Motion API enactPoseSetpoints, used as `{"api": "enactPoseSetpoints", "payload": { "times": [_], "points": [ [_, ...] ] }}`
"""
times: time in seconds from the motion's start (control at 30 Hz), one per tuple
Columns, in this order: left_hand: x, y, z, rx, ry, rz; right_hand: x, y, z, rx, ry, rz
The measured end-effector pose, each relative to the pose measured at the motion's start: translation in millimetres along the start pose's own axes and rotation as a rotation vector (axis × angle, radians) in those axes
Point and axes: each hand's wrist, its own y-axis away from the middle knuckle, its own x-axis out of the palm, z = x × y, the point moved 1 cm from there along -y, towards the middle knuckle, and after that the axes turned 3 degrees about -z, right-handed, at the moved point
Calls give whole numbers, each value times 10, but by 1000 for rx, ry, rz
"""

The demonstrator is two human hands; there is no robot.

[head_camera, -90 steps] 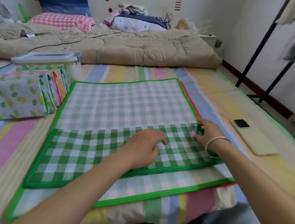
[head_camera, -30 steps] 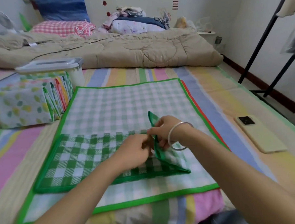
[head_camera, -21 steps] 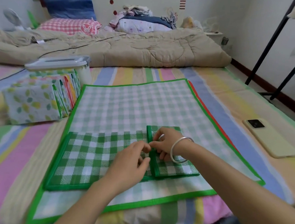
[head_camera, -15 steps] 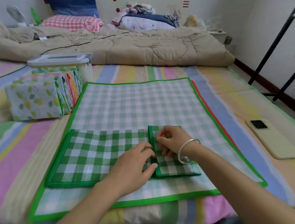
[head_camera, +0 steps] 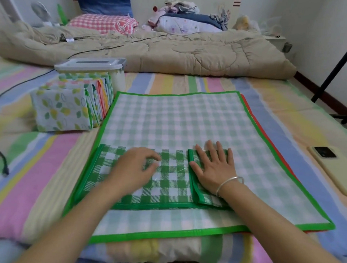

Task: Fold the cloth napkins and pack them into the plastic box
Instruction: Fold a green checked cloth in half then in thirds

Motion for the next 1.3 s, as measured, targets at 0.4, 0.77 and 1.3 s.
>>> {"api": "enactPoseSetpoints", "payload": {
  "times": [0.4,0.77,1.3],
  "points": [
    [-713,-647,749,-46,-519,233,-304,-35,980,-592,-171,-190],
    [-697,-717,934,-111,-464,241,-25,-153,984,-629,-91,34],
    [-907,69,940,-467,257,423,-97,-81,1000,-682,-144,-16]
  ]
}}
